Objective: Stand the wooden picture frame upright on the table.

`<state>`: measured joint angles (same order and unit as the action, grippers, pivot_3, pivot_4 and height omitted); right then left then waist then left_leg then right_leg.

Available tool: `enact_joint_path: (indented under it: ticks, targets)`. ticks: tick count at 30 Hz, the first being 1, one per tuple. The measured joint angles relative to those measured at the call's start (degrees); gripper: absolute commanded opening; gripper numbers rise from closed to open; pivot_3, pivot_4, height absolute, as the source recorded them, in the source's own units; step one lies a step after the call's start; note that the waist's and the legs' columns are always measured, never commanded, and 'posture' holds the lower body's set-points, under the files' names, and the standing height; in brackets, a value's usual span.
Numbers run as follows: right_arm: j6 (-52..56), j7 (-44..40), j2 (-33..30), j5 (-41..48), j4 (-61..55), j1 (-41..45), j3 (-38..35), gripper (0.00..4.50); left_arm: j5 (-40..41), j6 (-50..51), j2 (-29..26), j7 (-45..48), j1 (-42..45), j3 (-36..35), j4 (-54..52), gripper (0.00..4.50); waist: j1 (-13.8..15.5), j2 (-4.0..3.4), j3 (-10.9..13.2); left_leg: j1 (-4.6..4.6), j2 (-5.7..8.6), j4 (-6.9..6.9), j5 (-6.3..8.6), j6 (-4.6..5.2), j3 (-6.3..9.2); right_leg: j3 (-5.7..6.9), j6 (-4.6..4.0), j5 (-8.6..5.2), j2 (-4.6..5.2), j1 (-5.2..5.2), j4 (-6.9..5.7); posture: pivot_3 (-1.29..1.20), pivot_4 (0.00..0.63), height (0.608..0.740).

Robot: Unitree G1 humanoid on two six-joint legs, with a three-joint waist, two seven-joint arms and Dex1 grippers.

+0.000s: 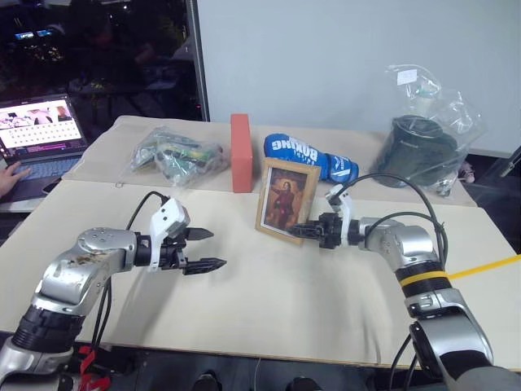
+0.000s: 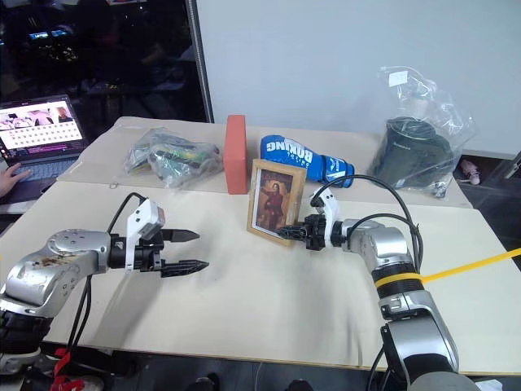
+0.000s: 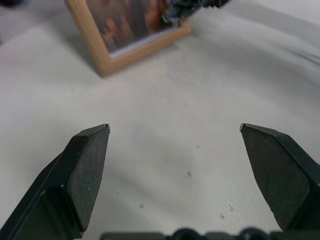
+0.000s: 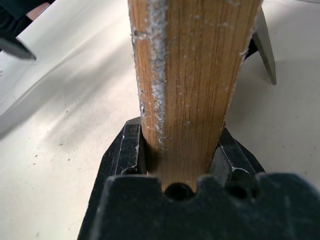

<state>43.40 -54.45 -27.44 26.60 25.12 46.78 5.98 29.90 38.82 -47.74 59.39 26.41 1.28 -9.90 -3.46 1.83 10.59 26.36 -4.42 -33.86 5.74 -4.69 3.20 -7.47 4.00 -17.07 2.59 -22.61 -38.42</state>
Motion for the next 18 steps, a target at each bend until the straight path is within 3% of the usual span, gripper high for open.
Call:
enact_joint_path:
  ticks: [13, 15, 18]
  targets:
    - [-0.3, -1.15, 2.11, 0.03, -6.2, -8.87, -2.27, 1.22, -3.78, -1.49, 0.12, 1.85, 2.07, 1.19, 6.96, 4.5, 0.03, 0.0, -0.01, -0.1, 0.0, -0.05, 0.0, 0.0, 0.05, 0.07, 0.04, -0.03, 0.0, 0.14, -0.03, 0.0, 0.15, 0.714]
    - [-0.08, -0.57, 2.13, 0.08, -7.13, -9.38, -2.45, 2.24, -4.16, -1.64, 0.32, 1.98, 2.49, 1.19, 7.91, 4.5, 0.05, 0.0, -0.01, -0.1, 0.0, -0.05, 0.0, 0.0, 0.05, 0.07, 0.04, -0.03, 0.01, 0.15, -0.03, 0.0, 0.15, 0.714]
    - [4.31, -0.39, 1.97, 1.56, -8.01, -11.42, -3.0, 3.2, -5.52, -4.2, 1.79, 2.08, 3.97, 1.39, 9.64, 4.5, 0.4, 0.0, 0.0, -0.08, 0.0, -0.05, 0.0, 0.0, 0.07, 0.14, 0.02, -0.02, 0.01, 0.16, -0.01, 0.0, 0.15, 0.714]
